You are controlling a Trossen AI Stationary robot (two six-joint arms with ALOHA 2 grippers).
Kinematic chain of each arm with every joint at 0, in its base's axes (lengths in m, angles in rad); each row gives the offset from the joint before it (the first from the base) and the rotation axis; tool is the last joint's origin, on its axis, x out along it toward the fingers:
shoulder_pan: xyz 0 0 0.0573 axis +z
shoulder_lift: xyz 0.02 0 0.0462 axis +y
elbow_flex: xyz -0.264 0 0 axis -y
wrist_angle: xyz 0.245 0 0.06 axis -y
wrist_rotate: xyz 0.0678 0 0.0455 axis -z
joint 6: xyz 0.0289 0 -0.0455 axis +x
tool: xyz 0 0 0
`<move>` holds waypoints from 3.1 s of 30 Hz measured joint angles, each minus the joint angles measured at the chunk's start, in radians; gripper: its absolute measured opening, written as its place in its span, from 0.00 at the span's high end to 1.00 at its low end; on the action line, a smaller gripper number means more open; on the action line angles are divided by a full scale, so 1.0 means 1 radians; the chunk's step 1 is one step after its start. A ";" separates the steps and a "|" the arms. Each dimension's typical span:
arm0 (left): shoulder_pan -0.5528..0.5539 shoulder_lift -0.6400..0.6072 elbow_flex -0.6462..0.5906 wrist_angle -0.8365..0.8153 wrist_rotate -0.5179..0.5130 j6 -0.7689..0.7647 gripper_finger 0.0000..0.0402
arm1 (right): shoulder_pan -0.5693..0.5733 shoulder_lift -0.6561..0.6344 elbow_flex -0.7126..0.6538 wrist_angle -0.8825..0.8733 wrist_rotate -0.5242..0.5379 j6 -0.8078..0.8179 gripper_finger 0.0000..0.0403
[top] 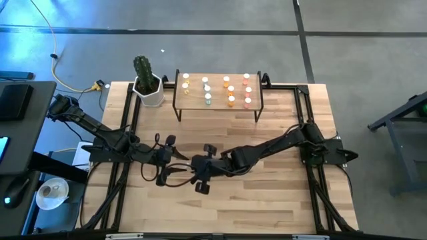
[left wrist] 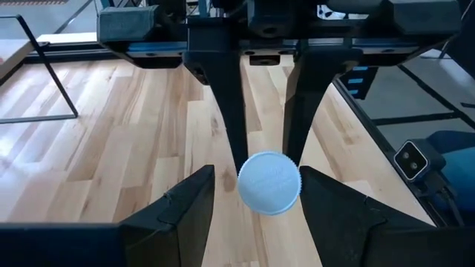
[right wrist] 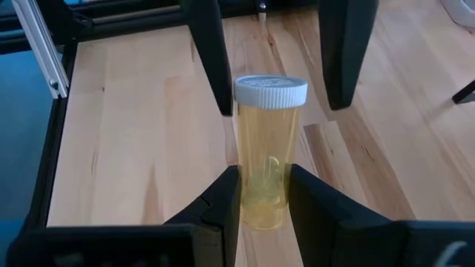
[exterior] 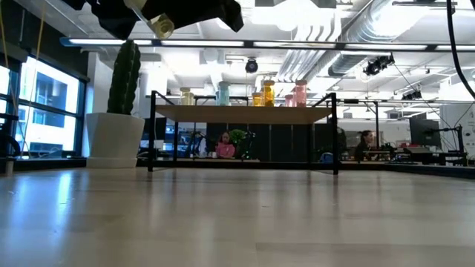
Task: Pick and place medicine bottles onto shelf by color
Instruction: Put the yellow pill bottle on the shelf aligned with the other yellow pill bottles
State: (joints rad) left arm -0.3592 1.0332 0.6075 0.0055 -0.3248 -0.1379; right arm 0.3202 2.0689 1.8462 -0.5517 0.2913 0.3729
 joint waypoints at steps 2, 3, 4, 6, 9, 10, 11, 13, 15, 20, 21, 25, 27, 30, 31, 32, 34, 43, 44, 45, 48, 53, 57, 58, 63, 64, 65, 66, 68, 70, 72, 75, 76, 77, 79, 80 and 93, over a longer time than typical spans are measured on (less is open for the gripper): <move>0.000 0.000 0.000 0.000 0.008 0.000 0.54 | 0.000 0.000 0.000 0.013 0.000 -0.009 0.79; 0.000 0.000 0.000 0.000 0.013 0.000 0.54 | 0.000 0.000 0.000 0.021 0.000 -0.015 0.79; 0.000 0.000 0.000 -0.001 0.016 0.000 0.54 | 0.000 0.000 0.000 0.028 0.000 -0.016 0.79; 0.000 0.000 0.000 -0.001 0.016 0.000 0.54 | 0.000 0.000 0.000 0.035 0.000 -0.017 0.79; 0.000 0.000 0.000 -0.001 0.017 0.000 0.55 | 0.000 0.000 0.000 0.033 0.000 -0.019 0.79; 0.000 0.000 0.000 -0.001 0.018 0.000 0.56 | 0.000 0.000 0.000 0.033 0.000 -0.019 0.79; 0.000 0.000 0.000 -0.001 0.018 0.000 0.58 | 0.000 0.000 0.000 0.033 0.000 -0.019 0.79; 0.000 0.000 0.000 -0.001 0.018 0.002 0.61 | 0.000 0.000 0.000 0.033 0.000 -0.016 0.79; 0.000 0.000 0.000 -0.001 0.019 0.003 0.66 | 0.000 0.000 0.000 0.033 0.001 -0.016 0.79; 0.000 0.001 0.000 -0.001 0.019 0.002 0.74 | 0.000 0.000 0.000 0.033 0.001 -0.015 0.79; 0.000 0.001 0.000 -0.001 0.019 0.002 0.74 | 0.000 0.000 0.000 0.033 -0.001 -0.014 0.79; -0.001 0.001 0.000 -0.001 0.020 0.000 0.72 | -0.002 0.000 0.000 0.029 -0.015 -0.013 0.79; -0.001 0.001 0.000 -0.001 0.019 0.000 0.71 | -0.002 0.000 0.001 0.025 -0.016 -0.019 0.79; -0.001 0.001 0.000 -0.001 0.019 0.001 0.70 | -0.006 -0.001 0.002 0.018 -0.021 -0.025 0.76; -0.001 0.001 0.000 -0.002 0.016 0.001 0.71 | -0.007 -0.001 0.002 0.017 -0.022 -0.023 0.74; -0.001 0.001 0.000 -0.002 0.014 0.000 0.71 | -0.007 -0.001 0.002 0.014 -0.022 -0.019 0.72; -0.001 0.001 0.000 -0.001 0.002 0.000 0.72 | -0.007 -0.001 0.002 0.006 -0.022 -0.020 0.67; 0.000 0.001 0.000 -0.002 -0.053 0.001 0.72 | -0.026 -0.059 0.002 -0.045 -0.029 -0.060 0.46; 0.000 0.000 0.000 -0.006 -0.069 0.001 0.72 | -0.029 -0.073 0.002 -0.061 -0.025 -0.061 0.45; 0.005 -0.003 0.000 -0.011 -0.080 0.001 0.72 | -0.033 -0.088 0.002 -0.078 -0.013 -0.065 0.45; 0.041 -0.022 0.002 -0.024 -0.083 0.004 0.72 | -0.041 -0.132 0.001 -0.135 0.042 -0.107 0.44; 0.161 -0.051 0.083 -0.217 -0.079 0.017 0.72 | -0.071 -0.203 0.001 -0.235 0.118 -0.174 0.44; 0.288 -0.054 0.195 -0.383 -0.060 0.095 0.72 | -0.112 -0.247 0.001 -0.294 0.134 -0.207 0.44; 0.322 -0.054 0.222 -0.417 -0.053 0.114 0.72 | -0.124 -0.257 0.001 -0.306 0.137 -0.216 0.44; 0.504 -0.054 0.345 -0.512 -0.032 0.197 0.72 | -0.189 -0.297 0.001 -0.403 0.195 -0.242 0.44; 0.540 -0.054 0.367 -0.527 -0.025 0.205 0.72 | -0.204 -0.305 0.001 -0.426 0.211 -0.243 0.44; 0.574 -0.054 0.390 -0.546 -0.017 0.211 0.72 | -0.220 -0.312 0.001 -0.449 0.226 -0.243 0.44; 0.607 -0.054 0.413 -0.568 -0.011 0.212 0.72 | -0.235 -0.318 0.001 -0.468 0.236 -0.244 0.44; 0.671 -0.046 0.456 -0.612 0.005 0.212 0.72 | -0.266 -0.330 0.001 -0.505 0.247 -0.243 0.44; 0.726 -0.040 0.493 -0.662 0.018 0.213 0.72 | -0.296 -0.340 0.001 -0.536 0.254 -0.239 0.44; 0.774 -0.028 0.525 -0.683 0.037 0.219 0.72 | -0.323 -0.346 0.001 -0.562 0.256 -0.234 0.44; 0.832 -0.004 0.562 -0.725 0.094 0.220 0.72 | -0.357 -0.348 0.001 -0.595 0.256 -0.234 0.44; 0.849 0.006 0.574 -0.734 0.118 0.220 0.72 | -0.367 -0.348 0.001 -0.602 0.256 -0.234 0.44; 0.863 0.017 0.584 -0.746 0.136 0.220 0.72 | -0.376 -0.348 0.001 -0.610 0.256 -0.234 0.44; 0.882 0.043 0.599 -0.757 0.163 0.220 0.72 | -0.392 -0.348 0.001 -0.627 0.256 -0.234 0.44; 0.888 0.060 0.604 -0.757 0.173 0.220 0.72 | -0.398 -0.348 0.001 -0.632 0.255 -0.233 0.44; 0.924 0.307 0.666 -0.877 0.194 0.220 0.72 | -0.444 -0.348 0.001 -0.676 0.255 -0.243 0.44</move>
State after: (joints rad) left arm 0.5648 1.3406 1.2732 -0.8718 -0.1310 0.0822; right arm -0.1241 1.7206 1.8469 -1.2279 0.5461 0.1300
